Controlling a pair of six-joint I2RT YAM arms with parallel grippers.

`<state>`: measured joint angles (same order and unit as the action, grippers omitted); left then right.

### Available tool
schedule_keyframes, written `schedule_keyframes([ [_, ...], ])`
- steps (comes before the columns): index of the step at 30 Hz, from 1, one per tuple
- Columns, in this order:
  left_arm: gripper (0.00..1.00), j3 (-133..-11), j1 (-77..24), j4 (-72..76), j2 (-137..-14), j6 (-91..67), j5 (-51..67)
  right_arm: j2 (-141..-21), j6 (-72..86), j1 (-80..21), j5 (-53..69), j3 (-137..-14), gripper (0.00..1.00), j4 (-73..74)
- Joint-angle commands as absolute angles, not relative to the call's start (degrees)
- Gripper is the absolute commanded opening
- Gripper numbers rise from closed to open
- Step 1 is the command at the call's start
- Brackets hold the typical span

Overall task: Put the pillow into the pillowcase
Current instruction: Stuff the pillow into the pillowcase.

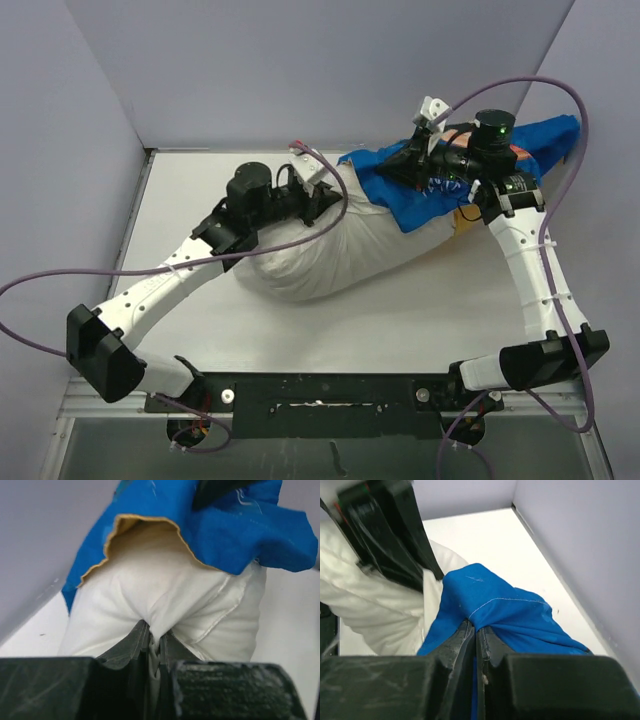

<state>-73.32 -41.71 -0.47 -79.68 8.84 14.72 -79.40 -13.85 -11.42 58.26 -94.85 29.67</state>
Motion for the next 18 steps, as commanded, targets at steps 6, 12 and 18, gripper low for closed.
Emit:
schedule_keyframes([
  [6,0.0,-64.97,-26.19,33.66,-82.85,-38.52,33.36,-87.09,-23.83,-10.13,48.61,-97.2,0.26,48.06],
  [12,0.0,-59.7,-24.26,35.53,-86.4,-45.59,27.35,-79.85,-33.55,-8.32,59.41,-97.5,0.91,55.87],
  [18,0.0,-60.05,-23.13,35.29,-87.62,-46.25,27.56,-69.41,-35.44,-1.16,56.42,-97.49,0.99,55.03],
])
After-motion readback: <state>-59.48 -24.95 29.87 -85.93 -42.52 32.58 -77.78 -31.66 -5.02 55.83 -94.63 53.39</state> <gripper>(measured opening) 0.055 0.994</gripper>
